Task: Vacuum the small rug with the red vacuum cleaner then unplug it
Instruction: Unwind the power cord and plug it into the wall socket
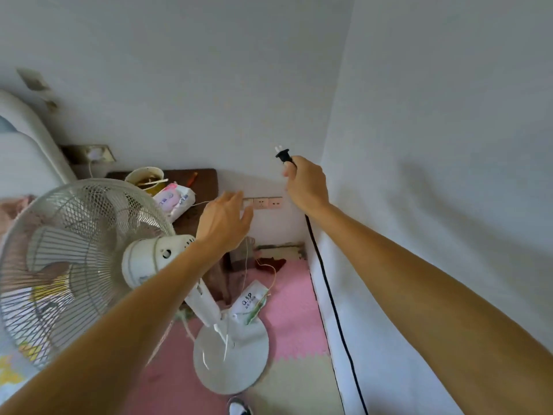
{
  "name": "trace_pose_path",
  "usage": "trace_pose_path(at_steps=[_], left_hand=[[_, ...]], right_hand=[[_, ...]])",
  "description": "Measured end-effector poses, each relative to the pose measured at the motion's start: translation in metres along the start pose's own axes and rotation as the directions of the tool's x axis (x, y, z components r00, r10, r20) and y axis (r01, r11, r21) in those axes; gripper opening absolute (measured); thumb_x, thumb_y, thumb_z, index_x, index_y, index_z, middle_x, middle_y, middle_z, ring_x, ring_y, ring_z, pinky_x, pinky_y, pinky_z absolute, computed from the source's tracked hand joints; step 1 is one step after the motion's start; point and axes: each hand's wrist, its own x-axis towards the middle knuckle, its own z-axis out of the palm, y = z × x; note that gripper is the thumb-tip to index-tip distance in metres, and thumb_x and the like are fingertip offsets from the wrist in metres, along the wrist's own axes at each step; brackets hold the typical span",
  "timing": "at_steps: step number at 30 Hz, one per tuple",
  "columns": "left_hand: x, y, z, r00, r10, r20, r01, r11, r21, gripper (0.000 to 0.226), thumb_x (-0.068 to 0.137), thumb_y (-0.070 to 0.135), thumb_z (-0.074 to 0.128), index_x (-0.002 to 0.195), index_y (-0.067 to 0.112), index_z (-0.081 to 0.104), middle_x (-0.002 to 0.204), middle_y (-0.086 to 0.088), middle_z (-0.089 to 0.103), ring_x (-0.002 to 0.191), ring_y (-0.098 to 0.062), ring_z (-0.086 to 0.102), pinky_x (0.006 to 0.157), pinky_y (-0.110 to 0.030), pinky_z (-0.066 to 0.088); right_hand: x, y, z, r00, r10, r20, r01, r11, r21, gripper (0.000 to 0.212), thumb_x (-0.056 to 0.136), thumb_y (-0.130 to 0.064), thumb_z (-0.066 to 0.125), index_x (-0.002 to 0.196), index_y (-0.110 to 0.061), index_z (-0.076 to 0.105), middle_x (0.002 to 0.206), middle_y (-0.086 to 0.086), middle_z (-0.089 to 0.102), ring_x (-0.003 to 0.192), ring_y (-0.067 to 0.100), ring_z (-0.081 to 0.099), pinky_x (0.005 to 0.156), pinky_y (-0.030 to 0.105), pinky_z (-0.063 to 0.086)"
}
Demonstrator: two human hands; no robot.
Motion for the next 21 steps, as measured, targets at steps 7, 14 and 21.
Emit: trace_pose_path(at_steps=[7, 14, 21], left_hand=[[0.088, -0.043, 0.02, 1.0, -0.018, 0.002, 0.018, 0.999, -0.032, 0.041, 0.097, 0.032, 0.041, 0.126, 0.005, 0.05, 0.125, -0.016, 0.056, 0.102, -0.031, 0.059, 0.087, -0.041, 0.048], [0.178, -0.075, 0.062, 0.993, -0.104, 0.058, 0.108, 0.992, -0.069, 0.039, 0.097, 0.032, 0.041, 0.123, 0.004, 0.051, 0.122, -0.016, 0.056, 0.103, -0.032, 0.058, 0.089, -0.043, 0.048], [0.279, -0.121, 0.175, 0.971, -0.206, 0.118, 0.208, 0.978, -0.01, 0.024, 0.095, 0.025, 0.04, 0.103, 0.008, 0.054, 0.102, -0.013, 0.059, 0.089, -0.029, 0.056, 0.078, -0.039, 0.043]], right_hand=[[0.118, -0.03, 0.035, 0.997, 0.013, -0.072, -0.007, 0.996, 0.087, 0.032, 0.097, -0.028, 0.035, 0.087, -0.009, 0.059, 0.085, 0.009, 0.066, 0.071, 0.031, 0.066, 0.064, 0.052, 0.055], [0.241, -0.039, 0.089, 0.999, -0.002, -0.054, 0.01, 0.991, 0.134, 0.032, 0.094, -0.027, 0.041, 0.084, -0.005, 0.061, 0.08, 0.011, 0.068, 0.066, 0.03, 0.067, 0.059, 0.053, 0.055], [0.323, 0.106, 0.211, 0.983, 0.166, 0.082, -0.174, 0.978, 0.111, 0.03, 0.094, -0.027, 0.047, 0.082, -0.004, 0.062, 0.074, 0.007, 0.067, 0.062, 0.024, 0.06, 0.062, 0.034, 0.052]])
